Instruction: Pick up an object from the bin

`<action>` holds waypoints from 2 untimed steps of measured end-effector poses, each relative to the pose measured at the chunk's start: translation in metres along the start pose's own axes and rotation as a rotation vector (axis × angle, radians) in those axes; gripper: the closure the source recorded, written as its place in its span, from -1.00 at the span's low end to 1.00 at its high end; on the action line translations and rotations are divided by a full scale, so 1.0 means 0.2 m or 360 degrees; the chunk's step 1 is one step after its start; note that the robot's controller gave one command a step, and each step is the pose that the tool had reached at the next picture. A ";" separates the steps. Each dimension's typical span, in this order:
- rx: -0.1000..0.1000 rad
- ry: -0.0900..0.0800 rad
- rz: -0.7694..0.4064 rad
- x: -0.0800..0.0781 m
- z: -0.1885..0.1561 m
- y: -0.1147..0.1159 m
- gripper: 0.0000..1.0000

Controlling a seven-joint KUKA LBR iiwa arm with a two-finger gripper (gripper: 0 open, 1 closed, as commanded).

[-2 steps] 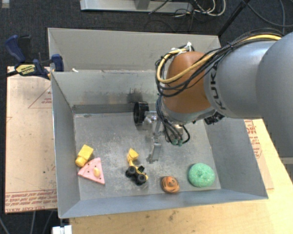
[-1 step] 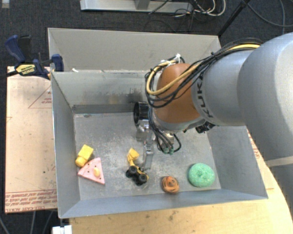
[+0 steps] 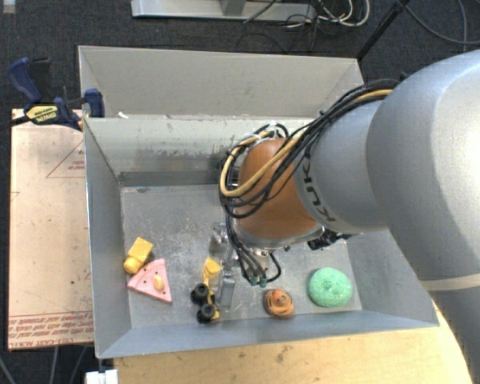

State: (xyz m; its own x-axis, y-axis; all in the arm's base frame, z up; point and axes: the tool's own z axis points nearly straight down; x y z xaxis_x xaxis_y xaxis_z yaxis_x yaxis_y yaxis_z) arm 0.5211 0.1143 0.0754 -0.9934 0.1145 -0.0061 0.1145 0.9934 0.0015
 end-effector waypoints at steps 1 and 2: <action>0.0001 0.0009 -0.0161 0.23 0.02 0.07 1.00; -0.0001 0.0008 -0.0340 0.07 0.02 0.01 1.00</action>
Offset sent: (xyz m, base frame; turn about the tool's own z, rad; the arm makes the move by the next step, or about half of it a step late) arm 0.0000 0.0000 0.0000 0.0000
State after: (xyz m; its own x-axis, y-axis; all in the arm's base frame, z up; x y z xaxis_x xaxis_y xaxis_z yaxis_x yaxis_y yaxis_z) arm 0.5082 0.1187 0.0709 -0.9951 -0.0989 -0.0016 -0.0989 0.9951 0.0013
